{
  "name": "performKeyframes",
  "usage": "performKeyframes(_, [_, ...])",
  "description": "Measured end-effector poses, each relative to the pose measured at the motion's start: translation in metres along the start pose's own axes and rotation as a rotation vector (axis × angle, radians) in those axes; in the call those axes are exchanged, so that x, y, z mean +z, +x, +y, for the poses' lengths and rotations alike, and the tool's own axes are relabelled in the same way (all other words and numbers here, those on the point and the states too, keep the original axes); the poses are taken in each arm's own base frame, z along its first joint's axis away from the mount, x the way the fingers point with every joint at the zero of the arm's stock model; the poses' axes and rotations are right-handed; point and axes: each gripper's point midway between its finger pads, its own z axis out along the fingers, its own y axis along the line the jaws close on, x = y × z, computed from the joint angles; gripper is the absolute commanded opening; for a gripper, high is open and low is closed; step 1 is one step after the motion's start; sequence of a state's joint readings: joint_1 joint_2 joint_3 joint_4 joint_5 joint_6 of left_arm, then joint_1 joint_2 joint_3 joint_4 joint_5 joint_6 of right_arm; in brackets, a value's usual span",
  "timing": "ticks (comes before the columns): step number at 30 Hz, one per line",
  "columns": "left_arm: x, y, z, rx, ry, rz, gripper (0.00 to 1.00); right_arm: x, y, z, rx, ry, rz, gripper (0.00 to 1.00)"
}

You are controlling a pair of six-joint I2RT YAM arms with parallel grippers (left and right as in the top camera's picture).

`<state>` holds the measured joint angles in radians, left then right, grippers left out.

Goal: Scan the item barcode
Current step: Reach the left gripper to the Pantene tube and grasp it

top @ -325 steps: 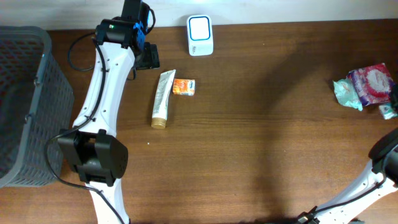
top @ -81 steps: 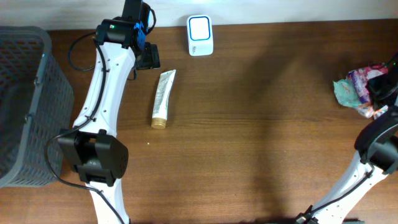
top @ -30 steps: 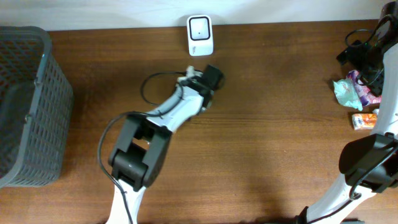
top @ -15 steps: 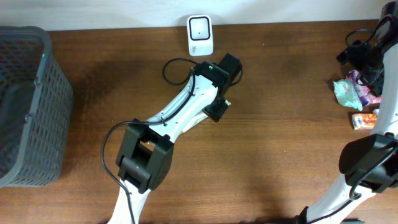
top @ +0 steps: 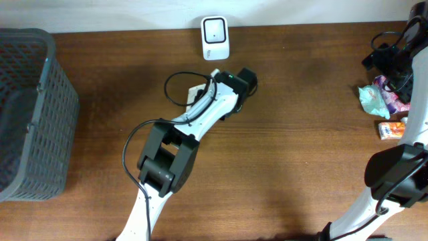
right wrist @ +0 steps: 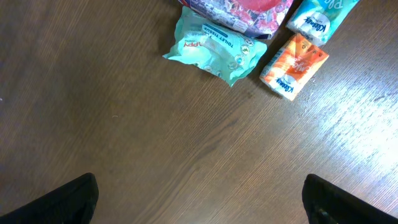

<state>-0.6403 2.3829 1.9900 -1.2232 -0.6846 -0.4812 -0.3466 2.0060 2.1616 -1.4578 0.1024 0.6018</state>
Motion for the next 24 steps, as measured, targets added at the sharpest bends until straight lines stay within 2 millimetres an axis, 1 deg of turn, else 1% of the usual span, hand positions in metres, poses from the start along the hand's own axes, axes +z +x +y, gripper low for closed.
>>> performKeyframes(1, [0.004, -0.005, 0.010, -0.064, -0.031, -0.013, 0.18, 0.000, 0.000, 0.000, 0.000, 0.000, 0.000, 0.99])
performKeyframes(2, [0.009, -0.009, 0.017, -0.112, -0.036, -0.013, 0.19, 0.000, 0.000, 0.000, 0.001, 0.000, 0.000, 0.99])
performKeyframes(3, [0.017, -0.011, 0.021, -0.163, -0.014, 0.004, 0.21, 0.000, 0.000, 0.000, 0.000, 0.000, 0.000, 0.99])
performKeyframes(4, [0.022, -0.010, 0.020, -0.190, 0.015, 0.025, 0.23, 0.000, 0.000, 0.000, 0.000, 0.000, 0.000, 0.99])
performKeyframes(6, [0.024, -0.007, 0.000, -0.234, 0.161, 0.088, 0.27, 0.000, 0.000, 0.000, 0.000, 0.000, 0.000, 0.99])
performKeyframes(7, [0.020, -0.009, -0.017, -0.251, 0.254, 0.103, 0.29, 0.000, 0.000, 0.000, 0.000, 0.000, 0.000, 0.99])
performKeyframes(8, [0.012, -0.012, -0.034, -0.264, 0.343, 0.115, 0.40, 0.000, 0.000, 0.000, 0.000, 0.000, 0.000, 0.99])
performKeyframes(9, [0.001, -0.010, -0.059, -0.255, 0.450, 0.137, 0.50, 0.000, 0.000, 0.000, 0.001, 0.000, 0.000, 0.99])
performKeyframes(11, [-0.002, -0.006, -0.079, -0.203, 0.499, 0.145, 0.53, 0.000, 0.000, 0.000, 0.000, 0.000, 0.000, 0.99])
performKeyframes(12, [-0.008, -0.006, -0.086, -0.183, 0.529, 0.144, 0.54, 0.000, 0.000, 0.000, 0.000, 0.000, 0.000, 0.99])
performKeyframes(13, [-0.011, -0.001, -0.088, -0.158, 0.534, 0.160, 0.55, 0.000, 0.000, 0.000, 0.001, 0.000, 0.000, 0.99])
performKeyframes(14, [-0.016, 0.001, -0.084, -0.139, 0.533, 0.182, 0.57, 0.000, 0.000, 0.000, 0.000, 0.000, 0.000, 0.99])
performKeyframes(15, [-0.025, -0.002, -0.075, -0.128, 0.533, 0.195, 0.59, 0.000, 0.000, 0.000, 0.000, 0.000, 0.000, 0.99])
performKeyframes(16, [-0.036, -0.005, -0.064, -0.122, 0.533, 0.206, 0.80, 0.000, 0.000, 0.000, 0.000, 0.000, -0.001, 0.99])
performKeyframes(17, [-0.047, -0.014, -0.044, -0.126, 0.536, 0.203, 0.99, 0.000, 0.000, 0.000, 0.000, 0.000, -0.001, 0.99])
performKeyframes(18, [-0.057, -0.032, -0.017, -0.144, 0.551, 0.169, 0.99, 0.000, 0.000, 0.000, 0.001, 0.000, 0.000, 0.99])
performKeyframes(19, [-0.060, -0.038, 0.001, -0.145, 0.554, 0.161, 0.99, 0.000, 0.000, 0.000, 0.000, 0.000, 0.000, 0.99])
performKeyframes(20, [-0.056, -0.040, 0.026, -0.148, 0.548, 0.172, 0.99, 0.000, 0.000, 0.000, 0.001, 0.000, 0.000, 0.99])
performKeyframes(21, [-0.042, -0.045, 0.054, -0.176, 0.541, 0.181, 0.99, 0.000, 0.000, 0.000, 0.000, 0.000, 0.000, 0.99])
performKeyframes(22, [-0.027, -0.037, 0.074, -0.180, 0.551, 0.230, 0.99, 0.000, 0.000, 0.000, 0.001, 0.000, 0.000, 0.99])
performKeyframes(23, [-0.016, -0.033, 0.083, -0.177, 0.600, 0.264, 0.99, 0.000, 0.000, 0.000, 0.001, 0.000, 0.000, 0.99])
performKeyframes(24, [0.003, -0.022, 0.086, -0.155, 0.728, 0.324, 1.00, 0.000, 0.000, 0.000, 0.000, 0.000, 0.000, 0.99])
